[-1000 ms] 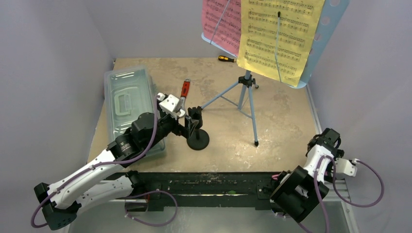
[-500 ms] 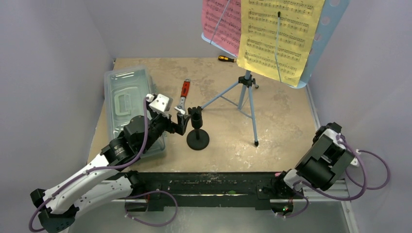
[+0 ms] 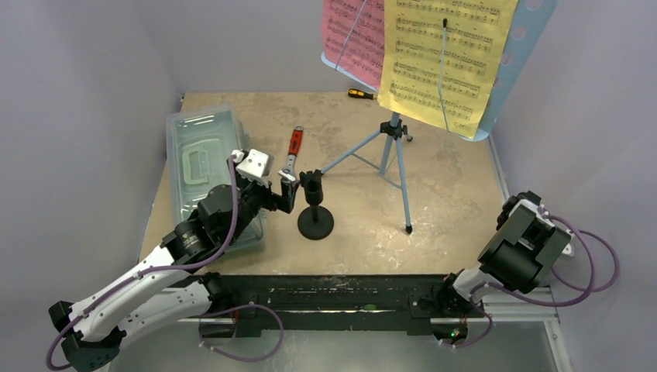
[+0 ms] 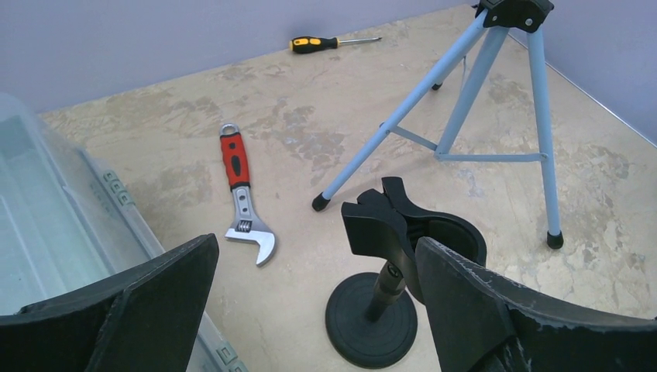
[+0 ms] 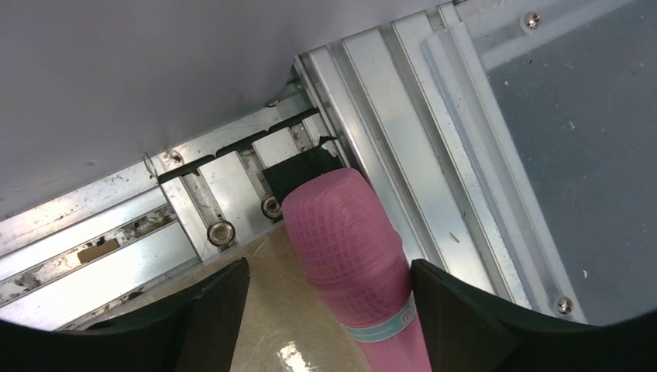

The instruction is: Set up the instrument practice props

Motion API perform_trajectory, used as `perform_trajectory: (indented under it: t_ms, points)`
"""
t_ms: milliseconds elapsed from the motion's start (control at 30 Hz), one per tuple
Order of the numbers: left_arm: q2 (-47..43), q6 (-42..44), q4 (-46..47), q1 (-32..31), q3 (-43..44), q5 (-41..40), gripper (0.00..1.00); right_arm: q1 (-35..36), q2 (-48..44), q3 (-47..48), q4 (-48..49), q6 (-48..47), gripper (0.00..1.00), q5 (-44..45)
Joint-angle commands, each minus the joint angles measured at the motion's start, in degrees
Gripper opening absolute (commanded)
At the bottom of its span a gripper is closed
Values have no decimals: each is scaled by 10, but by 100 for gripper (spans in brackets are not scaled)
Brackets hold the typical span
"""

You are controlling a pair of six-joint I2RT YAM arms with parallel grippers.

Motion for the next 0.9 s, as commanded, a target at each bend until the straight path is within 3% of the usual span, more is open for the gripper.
perform_trajectory:
  t_ms: [0,33,167,433,667,867]
  points:
    - [-10,9,21,1,-3,-20,100,4,10,2,19,13,73,-21]
    - [-12,10,21,2,-4,-22,100,7,5,-1,26,9,66,-21]
    - [-13,8,24,2,-4,-18,100,51,-28,-7,24,18,57,3]
    - [-13,5,24,2,-3,-3,100,170,-47,2,31,8,49,63]
    - [-12,4,23,1,-4,-3,100,253,-23,54,106,-139,54,102]
    - [-8,6,21,2,-4,-13,100,260,-78,0,289,-298,61,-21]
